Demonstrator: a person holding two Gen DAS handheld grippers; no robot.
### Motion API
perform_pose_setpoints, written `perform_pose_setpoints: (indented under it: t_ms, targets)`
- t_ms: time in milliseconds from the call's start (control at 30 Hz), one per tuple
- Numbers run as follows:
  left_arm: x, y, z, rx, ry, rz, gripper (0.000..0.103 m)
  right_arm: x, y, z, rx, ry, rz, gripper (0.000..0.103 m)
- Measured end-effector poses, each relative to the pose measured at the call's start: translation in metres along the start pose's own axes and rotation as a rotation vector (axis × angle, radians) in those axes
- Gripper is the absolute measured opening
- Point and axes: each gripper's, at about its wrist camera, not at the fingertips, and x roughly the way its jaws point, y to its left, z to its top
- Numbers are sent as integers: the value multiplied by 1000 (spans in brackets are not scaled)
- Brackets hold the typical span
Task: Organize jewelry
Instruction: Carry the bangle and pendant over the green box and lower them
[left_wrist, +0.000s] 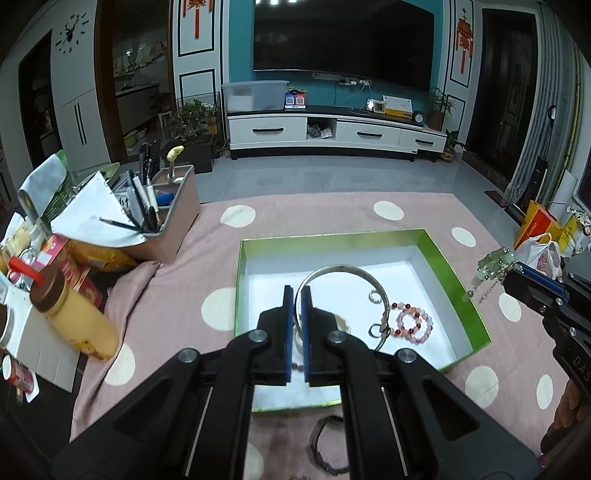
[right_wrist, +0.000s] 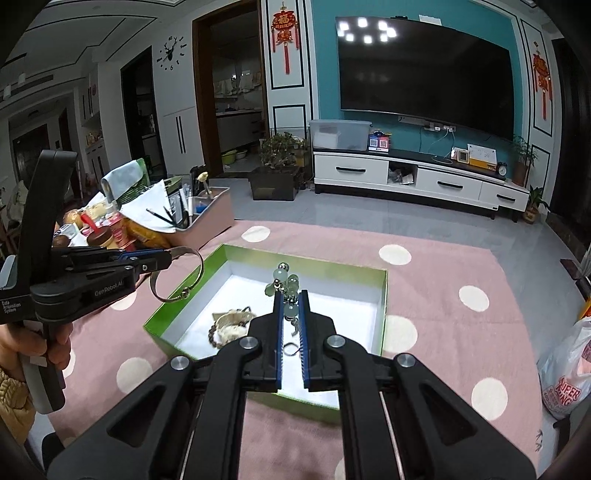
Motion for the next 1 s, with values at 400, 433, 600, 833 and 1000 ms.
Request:
perform_pose_setpoints:
  t_ms: [400, 433, 600, 833, 1000]
  targets:
    - [34, -5, 17, 9, 26, 6, 4, 31, -17, 15, 16, 21, -19, 7]
    - [35, -5, 17, 10, 28, 5, 4, 34, -17, 15, 12, 25, -24, 7]
    - [51, -8, 18, 10, 54, 2, 4, 49, -25, 15, 24, 46, -30, 7]
    - [72, -11, 21, 8, 90, 0, 4, 67, -42, 18, 51, 70, -40, 7]
    - [88, -11, 23, 3, 122, 2, 4, 81, -52, 18, 72, 95, -41, 7]
